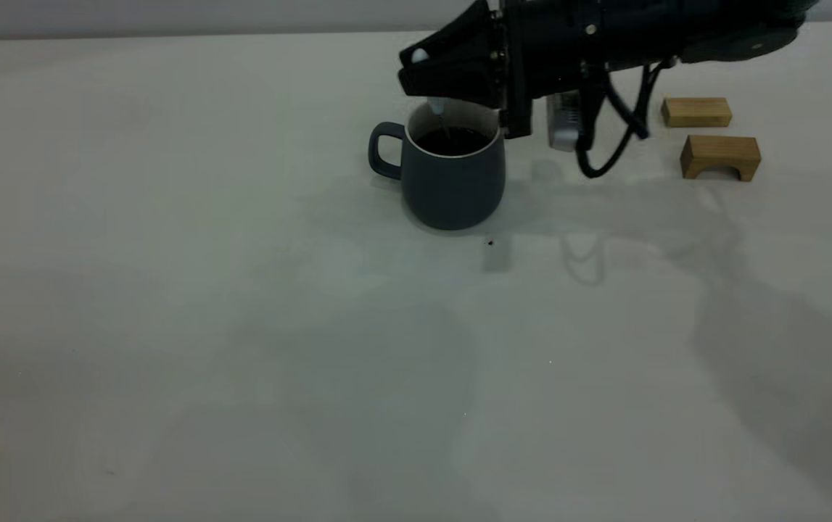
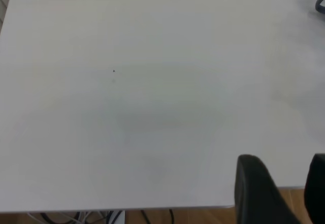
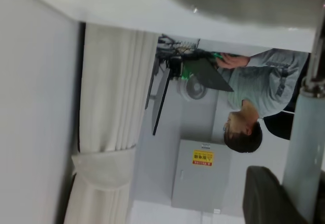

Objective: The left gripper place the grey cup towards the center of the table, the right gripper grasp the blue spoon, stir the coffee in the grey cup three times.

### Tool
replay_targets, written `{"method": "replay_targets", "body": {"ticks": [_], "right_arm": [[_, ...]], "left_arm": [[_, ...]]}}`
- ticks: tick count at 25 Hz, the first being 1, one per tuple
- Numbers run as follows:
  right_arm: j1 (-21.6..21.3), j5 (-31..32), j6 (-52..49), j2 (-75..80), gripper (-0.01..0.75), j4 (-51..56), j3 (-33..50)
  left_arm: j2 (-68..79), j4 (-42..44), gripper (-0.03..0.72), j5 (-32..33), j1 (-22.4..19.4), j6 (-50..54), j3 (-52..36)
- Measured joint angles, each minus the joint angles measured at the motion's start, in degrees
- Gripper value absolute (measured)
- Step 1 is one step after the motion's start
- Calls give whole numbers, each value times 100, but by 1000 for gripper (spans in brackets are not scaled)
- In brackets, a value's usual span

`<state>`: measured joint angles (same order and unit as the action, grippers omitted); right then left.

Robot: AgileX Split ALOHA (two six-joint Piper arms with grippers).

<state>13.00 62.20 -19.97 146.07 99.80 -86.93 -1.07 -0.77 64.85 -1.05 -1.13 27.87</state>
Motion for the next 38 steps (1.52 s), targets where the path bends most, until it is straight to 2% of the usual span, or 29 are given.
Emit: {"method": "replay_targets", "body": {"ticks": [5, 7, 16, 19, 22, 29, 32, 38], "right_arm": [[75, -44, 255, 5, 140, 79, 0], [75, -100, 265, 5, 166, 17, 0], [64, -115, 301, 5, 520, -628, 0], [59, -32, 588, 5, 617, -760, 0], [15, -17, 939, -130, 671, -1095, 0], [-202, -563, 1600, -1375, 682, -2901, 0], [-304, -659, 1691, -2067, 662, -3786, 0], [-339, 13, 1723, -3285, 538, -4794, 0]], "left_arm": [[0, 0, 312, 0, 0, 0, 0], [0, 0, 312, 0, 0, 0, 0], [0, 0, 312, 0, 0, 0, 0], [0, 0, 312, 0, 0, 0, 0], [0, 0, 312, 0, 0, 0, 0], [0, 0, 312, 0, 0, 0, 0], [0, 0, 312, 0, 0, 0, 0], [0, 0, 312, 0, 0, 0, 0]]}}
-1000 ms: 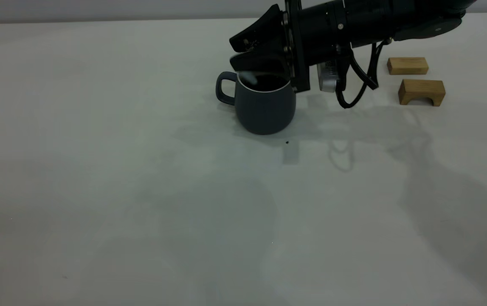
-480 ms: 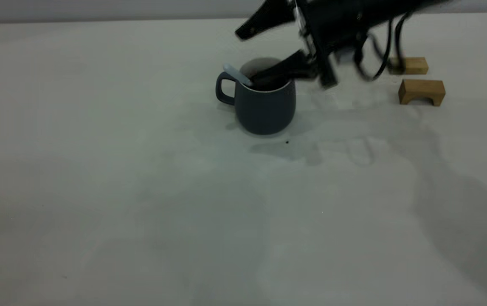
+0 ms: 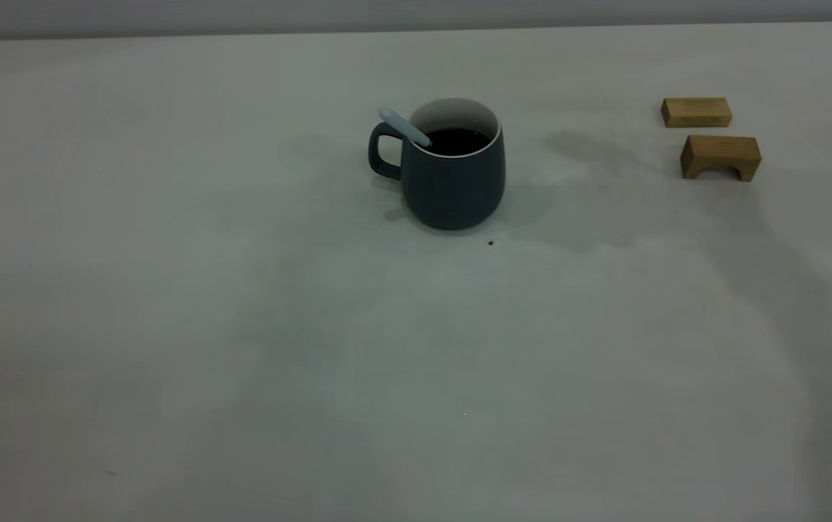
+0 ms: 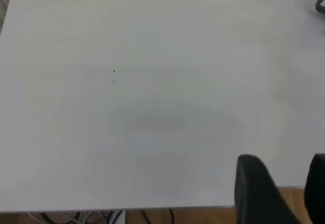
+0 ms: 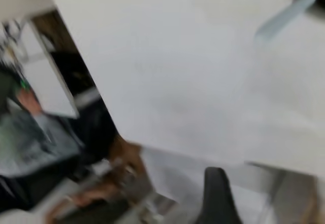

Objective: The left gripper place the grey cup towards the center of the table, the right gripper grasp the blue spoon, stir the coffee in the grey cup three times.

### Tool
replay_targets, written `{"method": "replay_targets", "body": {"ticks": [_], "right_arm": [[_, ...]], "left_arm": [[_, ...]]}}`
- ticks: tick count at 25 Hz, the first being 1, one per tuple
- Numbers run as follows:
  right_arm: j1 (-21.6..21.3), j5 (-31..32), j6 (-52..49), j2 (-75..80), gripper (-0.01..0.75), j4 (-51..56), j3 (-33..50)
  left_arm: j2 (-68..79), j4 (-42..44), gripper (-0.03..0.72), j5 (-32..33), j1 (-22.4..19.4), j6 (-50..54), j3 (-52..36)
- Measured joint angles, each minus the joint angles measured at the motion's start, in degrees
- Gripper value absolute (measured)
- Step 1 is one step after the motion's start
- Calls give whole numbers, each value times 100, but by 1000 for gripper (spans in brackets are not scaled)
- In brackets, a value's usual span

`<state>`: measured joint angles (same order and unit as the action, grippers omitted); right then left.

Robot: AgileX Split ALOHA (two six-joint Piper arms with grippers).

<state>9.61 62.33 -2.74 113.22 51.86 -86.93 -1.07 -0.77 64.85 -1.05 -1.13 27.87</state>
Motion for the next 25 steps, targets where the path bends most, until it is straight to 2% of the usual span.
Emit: {"method": "replay_targets", "body": {"ticks": [8, 14, 20, 25], "right_arm": [[1, 689, 61, -1037, 355, -1684, 5], [-29, 747, 927, -1454, 234, -2933, 11], [-42, 772, 1123, -2403, 203, -3209, 37], [-42, 819, 1328, -3843, 203, -3468, 608]], "left_arm": [[0, 0, 312, 0, 0, 0, 0], [0, 0, 312, 0, 0, 0, 0], [0, 0, 312, 0, 0, 0, 0], [0, 0, 312, 0, 0, 0, 0]]}}
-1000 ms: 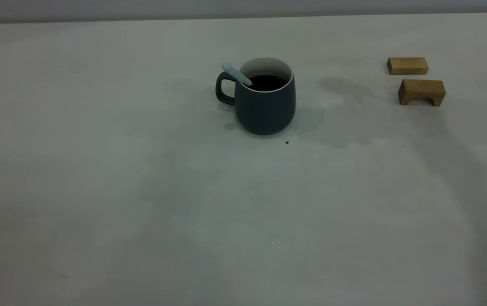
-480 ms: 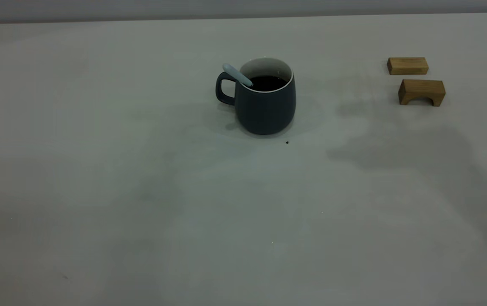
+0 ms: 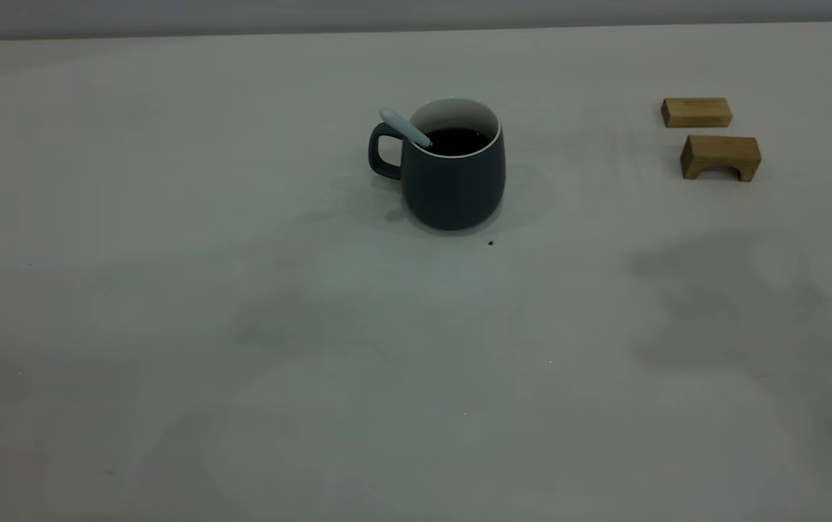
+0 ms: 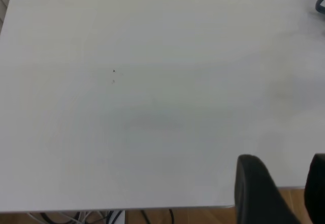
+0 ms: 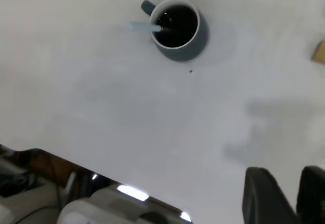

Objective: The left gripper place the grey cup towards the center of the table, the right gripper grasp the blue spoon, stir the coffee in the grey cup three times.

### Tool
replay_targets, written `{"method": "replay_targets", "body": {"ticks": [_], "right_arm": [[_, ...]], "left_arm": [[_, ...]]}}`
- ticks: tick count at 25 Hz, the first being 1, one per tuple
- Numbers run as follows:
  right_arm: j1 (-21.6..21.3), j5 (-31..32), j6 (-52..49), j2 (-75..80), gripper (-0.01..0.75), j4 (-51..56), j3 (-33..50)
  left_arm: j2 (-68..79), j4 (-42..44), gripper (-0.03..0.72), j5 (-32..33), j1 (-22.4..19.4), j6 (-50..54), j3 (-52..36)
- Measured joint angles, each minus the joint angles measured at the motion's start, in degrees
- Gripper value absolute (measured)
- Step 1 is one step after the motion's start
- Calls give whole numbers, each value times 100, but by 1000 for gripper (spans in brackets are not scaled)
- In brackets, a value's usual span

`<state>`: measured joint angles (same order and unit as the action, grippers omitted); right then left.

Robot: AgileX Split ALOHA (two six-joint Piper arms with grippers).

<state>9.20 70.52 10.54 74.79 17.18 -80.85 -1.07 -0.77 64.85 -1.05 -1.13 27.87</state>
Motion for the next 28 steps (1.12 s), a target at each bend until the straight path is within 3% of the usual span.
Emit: {"method": "replay_targets", "body": {"ticks": [7, 15, 20, 24, 28], "right_arm": [[-28, 38, 205, -2574, 213, -136, 1462], [-889, 38, 213, -5185, 225, -229, 3554], [-1020, 32, 213, -5968, 229, -295, 4482], [-1027, -410, 213, -6502, 235, -410, 5134], [-1027, -594, 218, -6834, 238, -621, 5313]], "left_arm": [[0, 0, 312, 0, 0, 0, 0], [0, 0, 312, 0, 0, 0, 0], [0, 0, 312, 0, 0, 0, 0], [0, 0, 312, 0, 0, 0, 0], [0, 0, 312, 0, 0, 0, 0]]}}
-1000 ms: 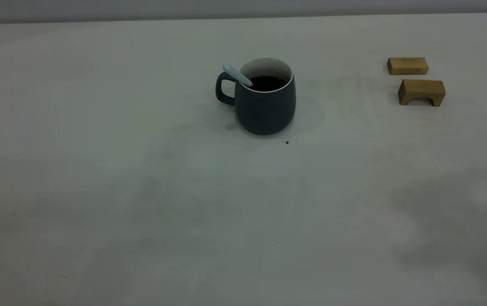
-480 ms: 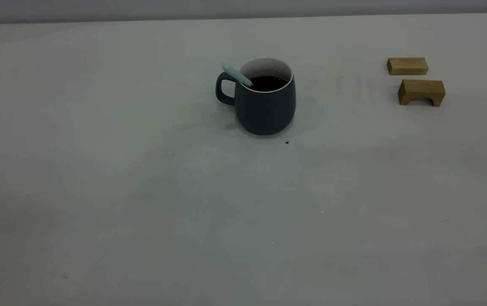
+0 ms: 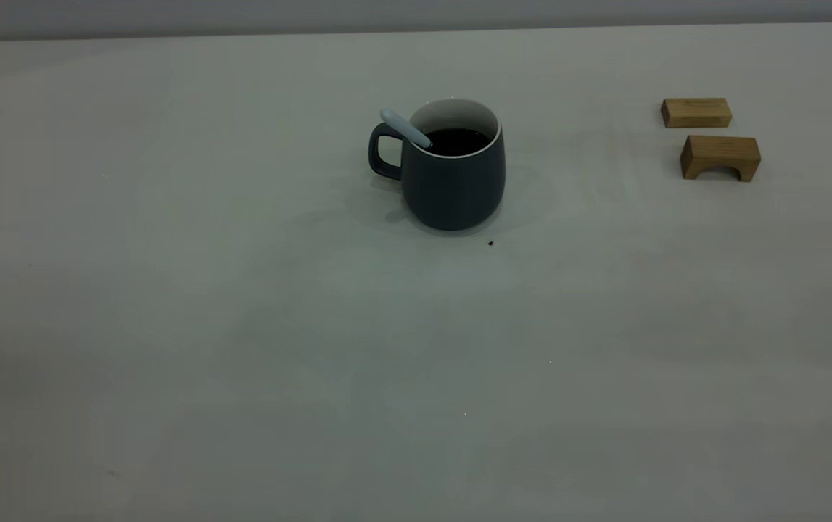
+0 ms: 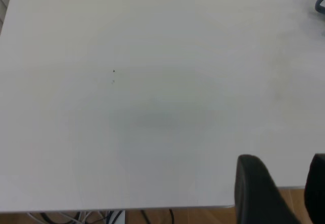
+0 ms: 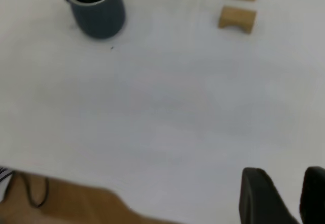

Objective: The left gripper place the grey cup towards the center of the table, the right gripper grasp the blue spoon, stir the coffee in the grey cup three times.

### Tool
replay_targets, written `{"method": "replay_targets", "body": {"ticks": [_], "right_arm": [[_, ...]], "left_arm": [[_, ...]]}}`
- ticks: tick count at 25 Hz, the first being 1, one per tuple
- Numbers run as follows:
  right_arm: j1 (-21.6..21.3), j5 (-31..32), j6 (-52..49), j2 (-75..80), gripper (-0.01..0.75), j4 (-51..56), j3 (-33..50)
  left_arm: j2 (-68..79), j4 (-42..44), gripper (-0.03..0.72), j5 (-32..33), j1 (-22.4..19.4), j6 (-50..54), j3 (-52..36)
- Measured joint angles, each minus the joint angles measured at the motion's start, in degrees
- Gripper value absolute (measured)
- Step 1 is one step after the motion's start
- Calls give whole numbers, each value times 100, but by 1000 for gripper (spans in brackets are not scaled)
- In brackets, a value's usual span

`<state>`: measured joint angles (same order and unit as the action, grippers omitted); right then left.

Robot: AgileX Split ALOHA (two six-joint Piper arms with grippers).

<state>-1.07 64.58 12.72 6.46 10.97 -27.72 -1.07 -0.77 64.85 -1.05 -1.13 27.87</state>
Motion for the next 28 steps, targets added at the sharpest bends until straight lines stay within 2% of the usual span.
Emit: {"method": "replay_targets", "body": {"ticks": [7, 28], "right_arm": [[0, 7, -150, -129, 238, -514, 44], [0, 14, -490, -527, 238, -610, 79]], "left_arm": [[0, 0, 312, 0, 0, -5, 0], [0, 0, 312, 0, 0, -5, 0]]}}
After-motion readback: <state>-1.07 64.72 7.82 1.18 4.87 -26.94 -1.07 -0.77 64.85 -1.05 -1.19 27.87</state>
